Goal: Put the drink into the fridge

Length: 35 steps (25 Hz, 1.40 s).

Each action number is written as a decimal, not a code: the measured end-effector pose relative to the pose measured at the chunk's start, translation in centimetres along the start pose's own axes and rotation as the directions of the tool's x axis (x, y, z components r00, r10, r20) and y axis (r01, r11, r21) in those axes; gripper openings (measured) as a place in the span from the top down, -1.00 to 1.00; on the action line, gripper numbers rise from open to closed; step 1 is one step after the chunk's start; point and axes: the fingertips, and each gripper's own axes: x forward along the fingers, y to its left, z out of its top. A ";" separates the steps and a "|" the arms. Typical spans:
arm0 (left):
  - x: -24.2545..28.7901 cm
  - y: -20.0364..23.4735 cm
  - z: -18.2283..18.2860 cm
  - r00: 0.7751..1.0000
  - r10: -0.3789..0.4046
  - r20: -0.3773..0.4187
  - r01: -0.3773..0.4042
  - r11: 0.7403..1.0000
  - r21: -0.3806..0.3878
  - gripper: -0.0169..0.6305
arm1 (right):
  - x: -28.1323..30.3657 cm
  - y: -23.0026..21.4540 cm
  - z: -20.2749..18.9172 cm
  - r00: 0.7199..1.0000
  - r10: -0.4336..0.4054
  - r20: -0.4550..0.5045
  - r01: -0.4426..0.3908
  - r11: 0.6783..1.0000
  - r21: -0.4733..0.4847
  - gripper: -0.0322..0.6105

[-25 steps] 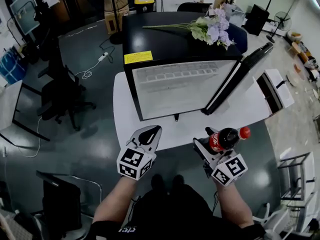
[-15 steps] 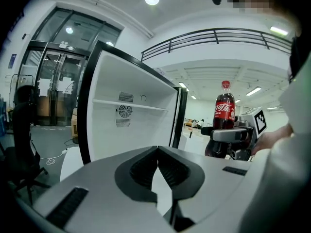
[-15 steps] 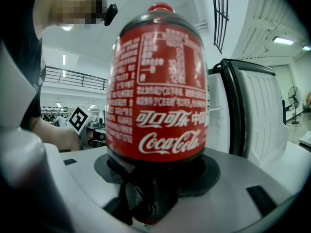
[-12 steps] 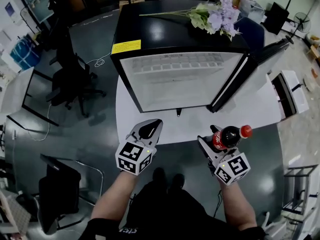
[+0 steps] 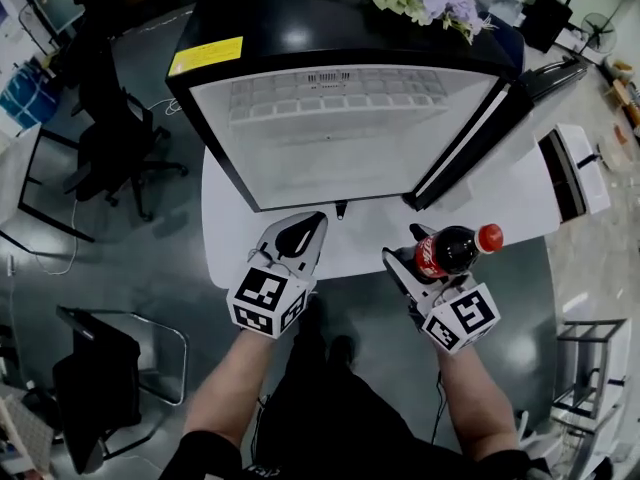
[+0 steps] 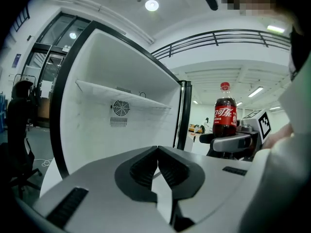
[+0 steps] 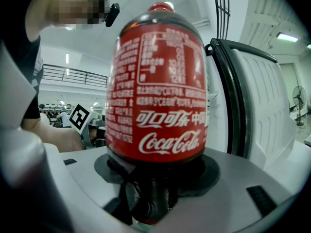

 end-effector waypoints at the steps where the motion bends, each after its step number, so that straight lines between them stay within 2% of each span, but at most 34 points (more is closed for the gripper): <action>1: 0.6 0.3 -0.5 1.000 -0.001 -0.002 0.001 1.000 0.010 0.91 | 0.7 -0.3 -0.4 1.000 0.002 -0.001 -0.002 1.000 -0.002 0.07; 4: 2.2 1.5 -2.1 1.000 0.012 -0.011 -0.011 1.000 0.026 0.91 | 3.0 -1.5 -2.0 1.000 0.011 -0.025 -0.012 1.000 -0.029 0.07; 8: 3.7 3.0 -3.9 1.000 0.020 -0.014 -0.020 1.000 -0.013 0.91 | 5.8 -3.0 -3.8 0.999 0.023 -0.039 -0.024 0.999 -0.028 0.07; 12: 4.7 4.3 -4.9 0.999 0.037 -0.023 -0.037 0.999 -0.019 0.91 | 8.7 -4.6 -4.5 0.999 0.019 -0.040 -0.021 0.999 -0.040 0.07; 20: 5.7 5.9 -4.9 0.999 0.026 -0.025 -0.025 0.999 0.034 0.91 | 14.5 -6.3 -4.2 0.999 0.013 -0.048 -0.016 0.997 -0.069 0.07; 35: 8.7 9.3 -5.0 0.999 0.037 -0.019 -0.036 0.999 0.035 0.91 | 23.3 -10.7 -4.4 0.998 -0.002 -0.058 -0.005 0.993 -0.114 0.07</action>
